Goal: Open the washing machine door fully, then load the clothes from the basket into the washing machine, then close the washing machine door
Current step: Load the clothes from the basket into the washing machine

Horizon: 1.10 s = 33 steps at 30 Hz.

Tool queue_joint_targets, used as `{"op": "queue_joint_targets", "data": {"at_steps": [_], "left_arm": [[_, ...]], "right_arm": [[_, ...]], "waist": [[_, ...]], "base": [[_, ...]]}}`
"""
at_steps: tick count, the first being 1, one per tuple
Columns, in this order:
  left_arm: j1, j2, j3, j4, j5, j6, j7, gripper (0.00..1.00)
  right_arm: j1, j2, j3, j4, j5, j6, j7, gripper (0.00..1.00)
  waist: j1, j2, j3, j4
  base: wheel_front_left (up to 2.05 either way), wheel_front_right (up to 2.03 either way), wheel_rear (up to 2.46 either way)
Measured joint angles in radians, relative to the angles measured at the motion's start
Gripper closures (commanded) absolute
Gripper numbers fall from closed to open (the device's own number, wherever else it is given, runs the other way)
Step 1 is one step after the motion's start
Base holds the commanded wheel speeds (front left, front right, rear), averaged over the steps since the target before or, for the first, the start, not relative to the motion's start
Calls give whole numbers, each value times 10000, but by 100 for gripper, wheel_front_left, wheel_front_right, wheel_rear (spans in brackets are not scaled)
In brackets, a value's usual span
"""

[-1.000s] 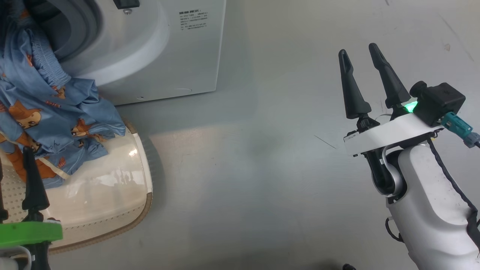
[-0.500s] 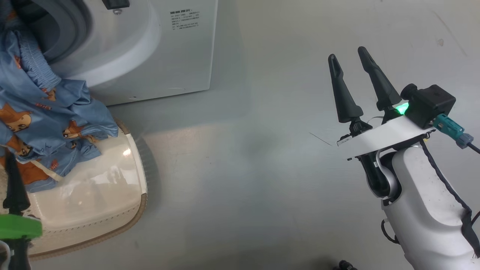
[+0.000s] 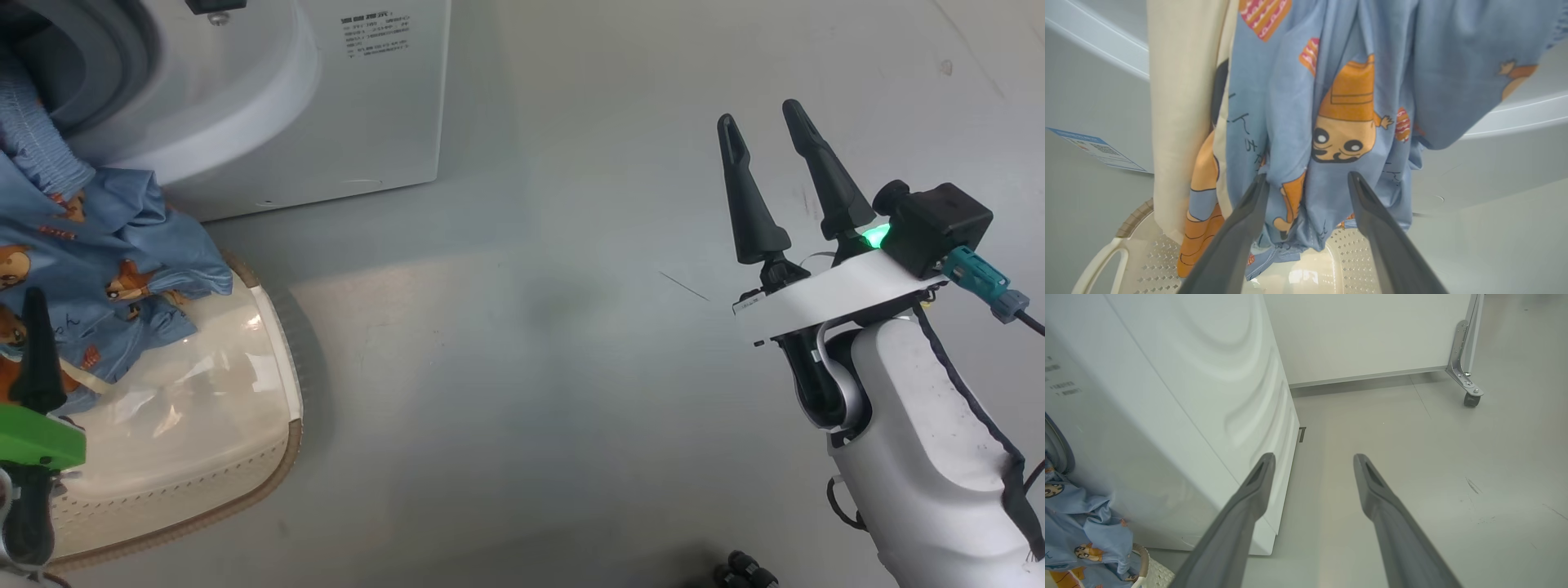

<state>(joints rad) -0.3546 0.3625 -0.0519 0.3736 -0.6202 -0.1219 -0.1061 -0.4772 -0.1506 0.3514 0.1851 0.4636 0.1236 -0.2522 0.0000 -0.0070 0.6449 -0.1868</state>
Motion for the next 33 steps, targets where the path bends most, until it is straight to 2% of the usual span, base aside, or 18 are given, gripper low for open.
{"op": "queue_joint_targets", "data": {"at_steps": [14, 21, 29, 30, 31, 32, 33], "left_arm": [[-1170, 407, -600, 1484, -619, 0, 874, 0], [-1727, 771, -698, 1864, -719, 0, 897, 0], [-2253, 851, -1149, 2090, -738, 0, 593, 0], [-2291, 884, -1150, 2127, -738, 0, 500, 3], [-2351, 909, -1150, 2163, -738, 0, 412, 27], [-2398, 926, -1160, 2186, -738, 0, 380, 34], [-2439, 928, -1172, 2228, -740, 0, 305, 49]], "right_arm": [[-209, 4, 54, 13, 0, 0, 0, 0], [-219, 10, 92, 15, 0, 0, 0, 0], [-248, 12, 40, 75, 0, 0, 0, 0], [-249, 12, 33, 75, 0, 0, 0, 0], [-251, 13, 29, 75, 0, 0, 0, 0], [-252, 15, 27, 75, 0, 0, 0, 0], [-253, 15, 27, 81, 0, 0, 0, 0]], "waist": [[0, 0, 436, -179], [0, 0, 602, -289], [0, 0, 717, -405], [0, 0, 725, -413], [0, 0, 733, -420], [0, 0, 739, -426], [0, 0, 744, -429]], "base": [[0, 0, 0], [0, 0, 0], [0, 0, 0], [0, 0, 0], [0, 0, 0], [0, 0, 0], [0, 0, 0]]}}
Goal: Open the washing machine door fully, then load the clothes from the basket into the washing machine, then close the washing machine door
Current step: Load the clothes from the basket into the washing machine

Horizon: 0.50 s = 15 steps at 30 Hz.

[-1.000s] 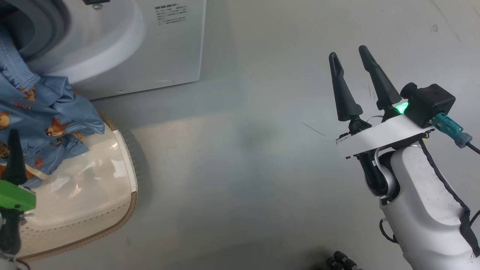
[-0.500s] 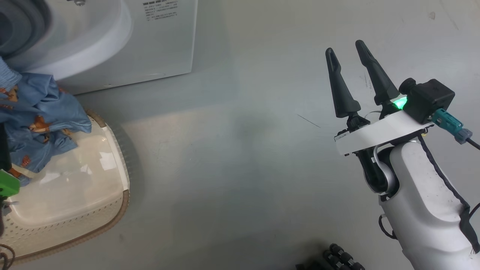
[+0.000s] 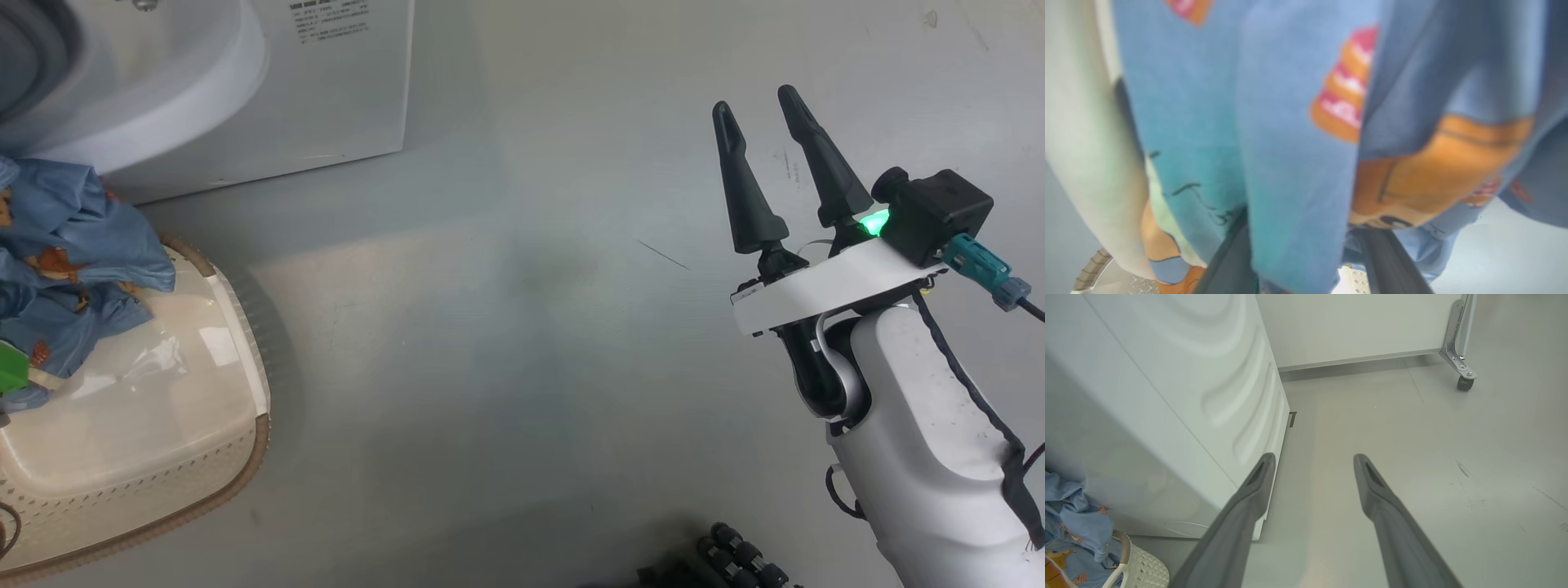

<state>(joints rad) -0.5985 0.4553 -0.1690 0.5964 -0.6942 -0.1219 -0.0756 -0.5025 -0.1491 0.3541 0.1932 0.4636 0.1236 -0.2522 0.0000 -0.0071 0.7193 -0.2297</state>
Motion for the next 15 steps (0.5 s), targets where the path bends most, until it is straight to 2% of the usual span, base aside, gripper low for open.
{"op": "queue_joint_targets", "data": {"at_steps": [1, 2, 3, 15], "left_arm": [[-34, 0, -21, 52, 0, 0, -58, 57], [-58, 2, -56, 109, 0, 0, -109, 82], [-81, 4, -107, 167, -2, 0, -182, 100], [-112, -48, -876, 153, -217, 0, -1243, 100]], "right_arm": [[-1, 0, -2, 12, 0, 0, 0, 0], [-1, 2, -2, 21, 0, 0, 0, 0], [-1, 4, -2, 27, -2, 0, 0, 0], [-137, 52, -58, 134, -6, 0, 0, 0]], "waist": [[0, 0, 4, 1], [0, 0, 7, 3], [0, 0, 10, 8], [0, 0, -146, 188]], "base": [[0, 0, 0], [0, 0, 0], [0, 0, 0], [0, 0, 0]]}}
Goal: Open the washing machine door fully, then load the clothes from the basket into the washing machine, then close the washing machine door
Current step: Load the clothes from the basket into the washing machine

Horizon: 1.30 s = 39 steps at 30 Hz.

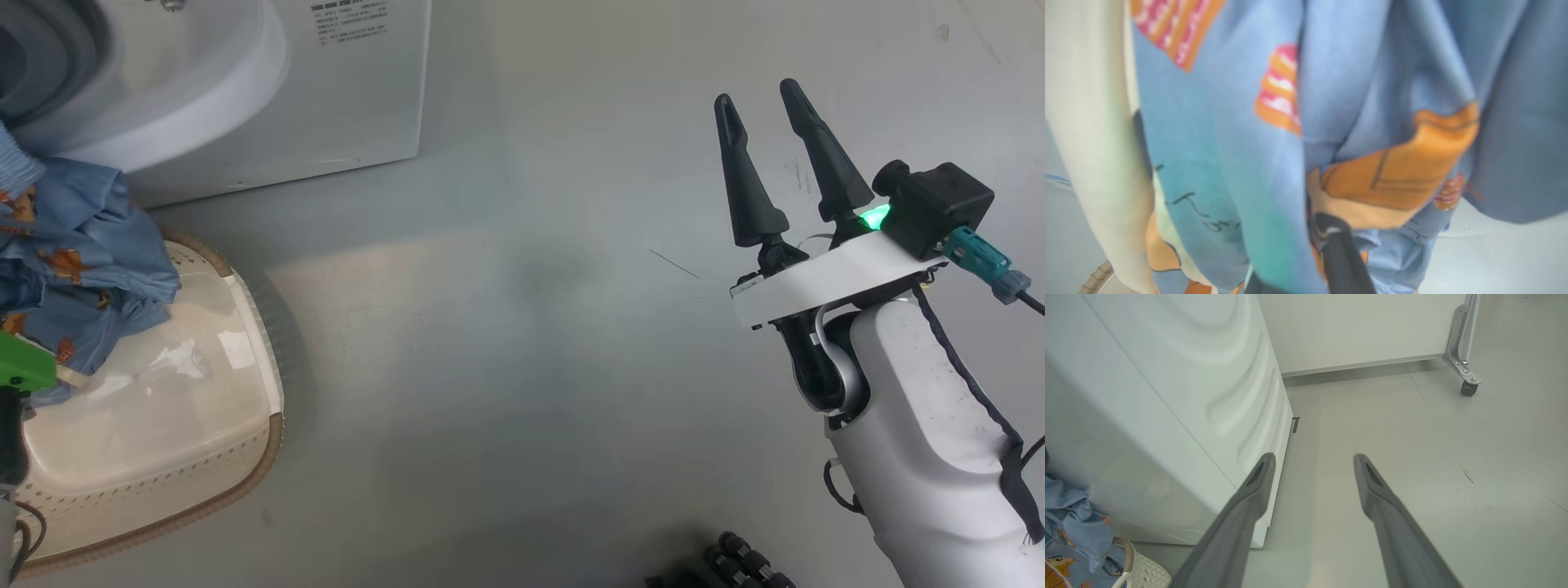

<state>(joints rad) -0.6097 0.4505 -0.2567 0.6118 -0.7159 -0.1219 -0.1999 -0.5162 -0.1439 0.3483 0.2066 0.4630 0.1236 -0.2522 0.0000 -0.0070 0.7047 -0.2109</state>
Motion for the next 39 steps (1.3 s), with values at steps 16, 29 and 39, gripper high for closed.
{"op": "queue_joint_targets", "data": {"at_steps": [16, 29, 39], "left_arm": [[626, 364, -270, -1496, -161, 0, -485, 100], [159, 1337, 249, -3055, -128, 0, -514, 100], [-1260, 2040, 313, -2759, -422, 0, 414, 100]], "right_arm": [[110, 81, -86, 232, 0, 0, 0, 0], [253, 188, 236, 247, 46, 0, 0, 0], [253, 257, 232, 186, 136, 0, 0, 0]], "waist": [[0, 0, -752, 363], [0, 0, -990, 335], [0, 0, -716, -131]], "base": [[0, 0, 0], [0, 0, 0], [0, 0, 0]]}}
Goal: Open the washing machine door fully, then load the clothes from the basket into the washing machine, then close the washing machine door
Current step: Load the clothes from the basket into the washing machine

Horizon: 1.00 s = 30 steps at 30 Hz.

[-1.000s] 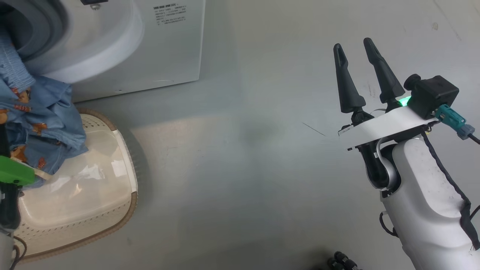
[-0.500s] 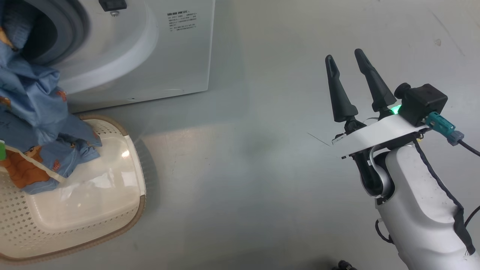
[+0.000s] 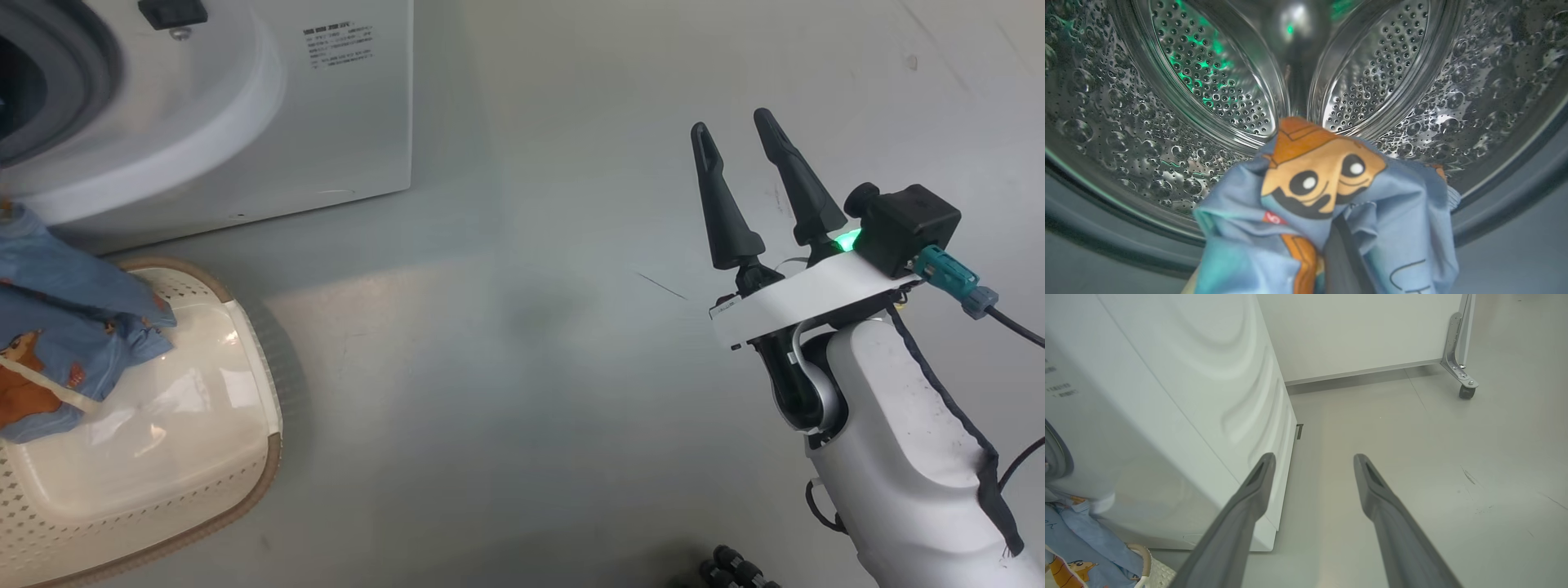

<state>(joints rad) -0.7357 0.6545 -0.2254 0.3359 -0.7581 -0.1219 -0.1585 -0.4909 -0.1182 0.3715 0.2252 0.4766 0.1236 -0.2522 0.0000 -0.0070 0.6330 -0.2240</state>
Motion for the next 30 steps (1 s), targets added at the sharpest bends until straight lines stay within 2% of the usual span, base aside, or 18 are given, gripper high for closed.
{"op": "queue_joint_targets", "data": {"at_steps": [14, 21, 28, 29, 30], "left_arm": [[-2450, 435, 660, 1436, -784, 2, 1680, 100], [-3187, 752, 635, 1762, -727, 6, 2109, 100], [-3745, 725, 564, 2069, -583, 13, 2010, 100], [-3768, 665, 535, 2192, -566, 13, 2008, 87], [-3767, 554, 533, 2355, -570, 29, 2006, 22]], "right_arm": [[-39, 105, 52, -153, 2, 0, 0, 0], [-40, 180, -36, -205, 0, 0, 0, 0], [-41, 217, -136, -203, 0, 0, 0, 0], [-41, 219, -163, -194, -2, 0, 0, 0], [-41, 219, -171, -180, -2, 0, 0, 0]], "waist": [[0, 0, 704, -710], [0, 0, 1000, -962], [0, 0, 1163, -1054], [0, 0, 1158, -1043], [0, 0, 1143, -1026]], "base": [[0, 0, 0], [0, 0, 0], [0, 0, 0], [0, 0, 0], [0, 0, 0]]}}
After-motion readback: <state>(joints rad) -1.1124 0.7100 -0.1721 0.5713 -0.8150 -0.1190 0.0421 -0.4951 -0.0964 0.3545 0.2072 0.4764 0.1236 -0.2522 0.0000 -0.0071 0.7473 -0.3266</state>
